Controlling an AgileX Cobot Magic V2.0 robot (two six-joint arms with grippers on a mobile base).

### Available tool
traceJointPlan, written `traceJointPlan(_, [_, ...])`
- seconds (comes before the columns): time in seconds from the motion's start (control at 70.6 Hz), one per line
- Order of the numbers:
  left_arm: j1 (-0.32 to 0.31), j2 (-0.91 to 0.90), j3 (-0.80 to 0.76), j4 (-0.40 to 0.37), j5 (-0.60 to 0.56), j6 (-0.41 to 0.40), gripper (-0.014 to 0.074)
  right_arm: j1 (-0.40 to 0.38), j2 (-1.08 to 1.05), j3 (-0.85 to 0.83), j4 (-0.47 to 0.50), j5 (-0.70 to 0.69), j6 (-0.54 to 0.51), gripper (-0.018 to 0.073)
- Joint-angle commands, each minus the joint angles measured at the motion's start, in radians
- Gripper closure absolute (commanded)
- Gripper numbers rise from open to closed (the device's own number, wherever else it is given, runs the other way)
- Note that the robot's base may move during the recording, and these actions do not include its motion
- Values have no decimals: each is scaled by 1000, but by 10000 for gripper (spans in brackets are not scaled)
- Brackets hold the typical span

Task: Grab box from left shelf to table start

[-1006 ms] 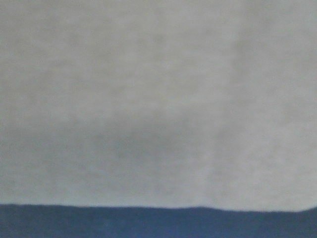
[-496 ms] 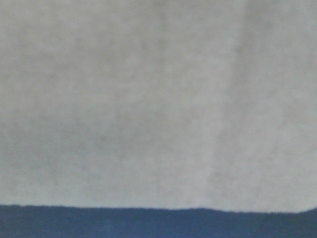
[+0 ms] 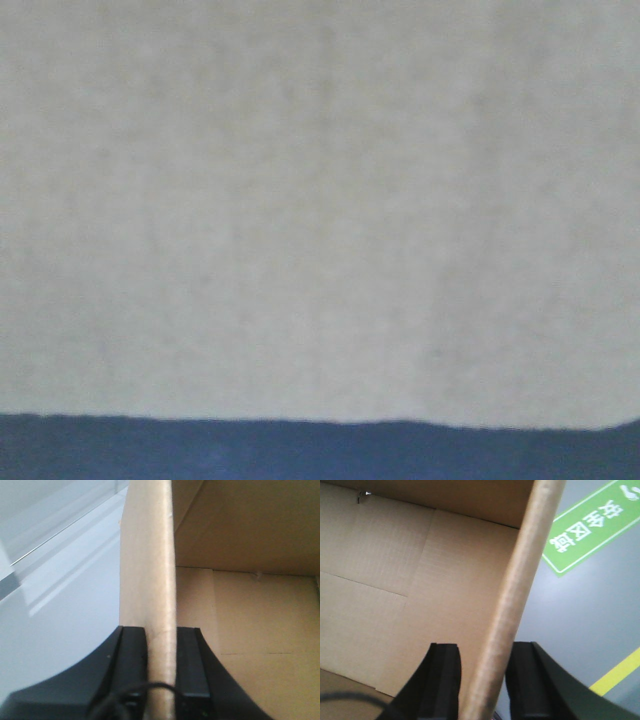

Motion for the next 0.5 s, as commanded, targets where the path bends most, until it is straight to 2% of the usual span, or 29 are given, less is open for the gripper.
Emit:
traceJointPlan(0.0, [-19,-2,-45,-262,-190,-25,692,8,11,-29,118,-121,-30,501])
traceJointPlan(0.482, [-19,-2,-45,-262,-190,-25,692,8,11,-29,118,-121,-30,501])
